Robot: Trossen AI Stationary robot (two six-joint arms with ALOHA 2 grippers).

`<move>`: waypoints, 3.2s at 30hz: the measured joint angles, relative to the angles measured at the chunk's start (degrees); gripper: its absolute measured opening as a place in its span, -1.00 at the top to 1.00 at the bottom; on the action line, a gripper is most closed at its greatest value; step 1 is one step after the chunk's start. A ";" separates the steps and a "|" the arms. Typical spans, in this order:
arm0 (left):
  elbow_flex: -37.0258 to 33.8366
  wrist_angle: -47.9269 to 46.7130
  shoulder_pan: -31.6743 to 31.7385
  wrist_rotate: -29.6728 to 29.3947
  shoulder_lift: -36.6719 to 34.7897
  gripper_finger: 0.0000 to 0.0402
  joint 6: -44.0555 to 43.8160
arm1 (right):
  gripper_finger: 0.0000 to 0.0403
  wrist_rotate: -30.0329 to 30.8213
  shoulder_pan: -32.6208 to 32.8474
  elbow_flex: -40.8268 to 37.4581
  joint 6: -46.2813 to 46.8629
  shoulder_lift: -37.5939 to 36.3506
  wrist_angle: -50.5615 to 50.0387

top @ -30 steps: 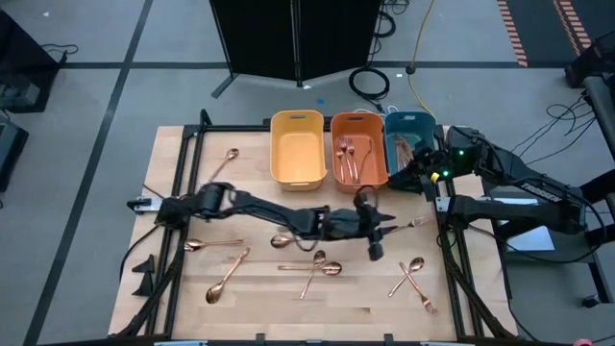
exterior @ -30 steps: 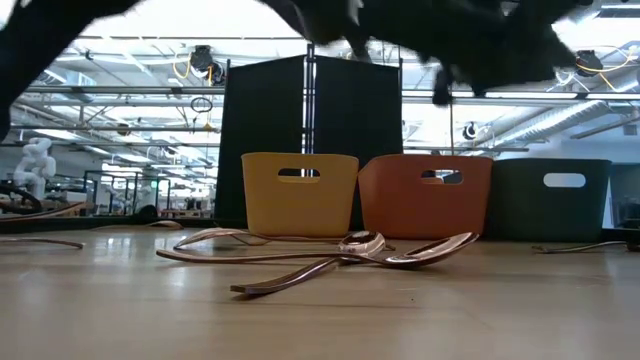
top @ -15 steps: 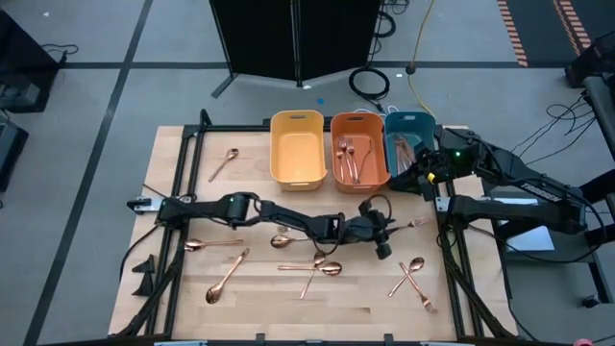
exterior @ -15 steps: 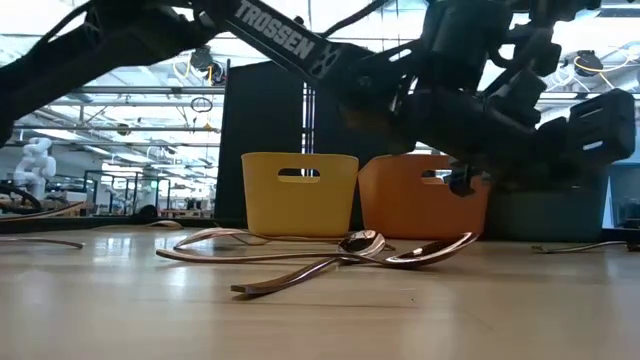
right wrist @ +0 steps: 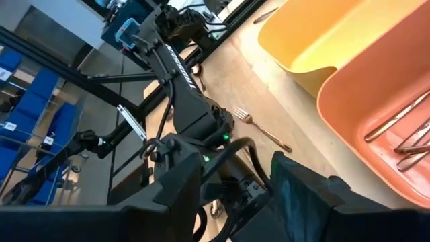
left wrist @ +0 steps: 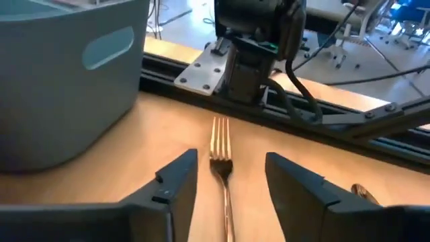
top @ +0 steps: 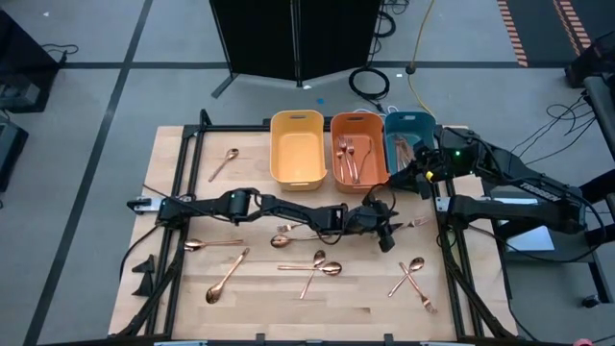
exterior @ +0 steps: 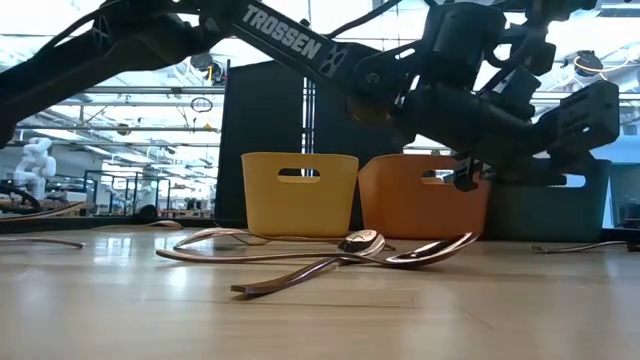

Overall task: Sort silverware
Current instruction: Put the copper fork into the orange bin

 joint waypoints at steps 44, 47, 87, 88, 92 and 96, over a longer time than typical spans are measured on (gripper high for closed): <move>0.17 -3.89 -0.79 2.38 6.16 0.16 4.50 | 0.16 4.32 -0.02 0.00 -2.78 2.78 6.85; 0.15 -4.29 -0.44 2.77 6.16 0.28 4.52 | 0.16 4.20 -0.02 -0.01 -2.78 2.75 7.15; 9.81 -17.11 0.55 3.12 6.64 0.93 1.87 | 0.16 1.02 0.00 -0.02 -3.83 -0.39 10.71; 10.15 -17.10 0.55 3.11 6.67 0.94 1.85 | 0.16 1.01 0.00 -0.02 -3.81 -0.68 10.73; 11.56 -16.84 0.55 3.12 6.65 0.96 1.94 | 0.16 0.97 0.00 -0.02 -2.81 -1.43 11.67; 11.76 -16.74 0.51 3.12 6.41 0.99 1.94 | 0.16 0.90 0.00 -0.02 -2.73 -1.64 13.38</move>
